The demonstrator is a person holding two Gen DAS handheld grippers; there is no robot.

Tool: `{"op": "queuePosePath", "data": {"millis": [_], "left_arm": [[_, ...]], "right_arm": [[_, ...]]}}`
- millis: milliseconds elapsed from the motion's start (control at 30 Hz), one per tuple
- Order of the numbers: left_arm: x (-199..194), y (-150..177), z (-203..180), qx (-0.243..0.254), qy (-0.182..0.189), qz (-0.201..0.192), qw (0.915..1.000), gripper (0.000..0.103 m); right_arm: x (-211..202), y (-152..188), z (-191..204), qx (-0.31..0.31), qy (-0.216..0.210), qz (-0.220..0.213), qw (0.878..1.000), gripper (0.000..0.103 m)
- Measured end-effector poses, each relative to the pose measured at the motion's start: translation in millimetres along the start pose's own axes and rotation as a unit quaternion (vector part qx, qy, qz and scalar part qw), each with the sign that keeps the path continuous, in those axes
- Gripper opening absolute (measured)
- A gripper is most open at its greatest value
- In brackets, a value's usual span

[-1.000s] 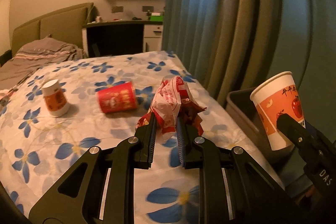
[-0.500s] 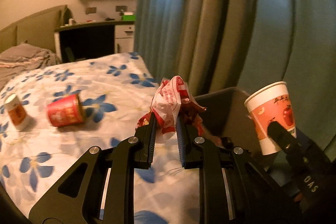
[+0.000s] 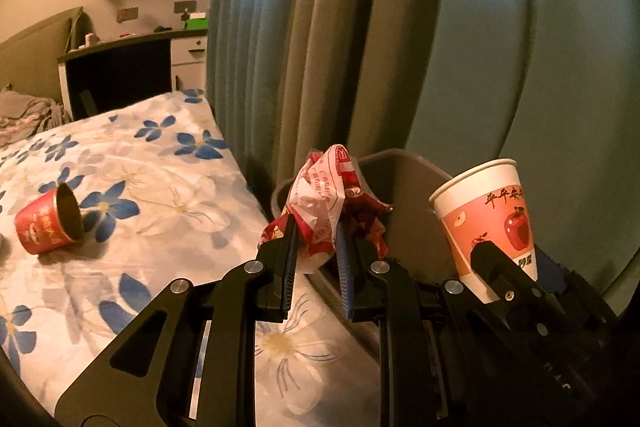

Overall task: Collect trash
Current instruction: 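Lift the wrapper and apple-print cup and carry both over the brown bin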

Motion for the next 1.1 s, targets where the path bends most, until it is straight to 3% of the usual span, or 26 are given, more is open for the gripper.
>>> {"op": "queuePosePath", "data": {"millis": [267,1100], "left_arm": [[15.7,6.6,-9.5,0.006,0.008,0.015,0.9998,0.018],[28.5,3.3,-27.8,0.029,0.02,0.009,0.9993,0.018]], "right_arm": [[8.5,2.7,-13.9,0.004,0.012,0.006,1.0,0.057],[15.0,7.9,-21.3,0.01,0.027,0.02,0.999,0.057]]}}
Point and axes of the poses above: each gripper's, at about its wrist camera, not at the fingertips, and x roughly the way its jaws point, z to its left, y to its underside, the point moved 1 cm from there along x, roughly the way its jaws point, and after that the axes turned 10 degrees about -z, right-handed, at the moved point
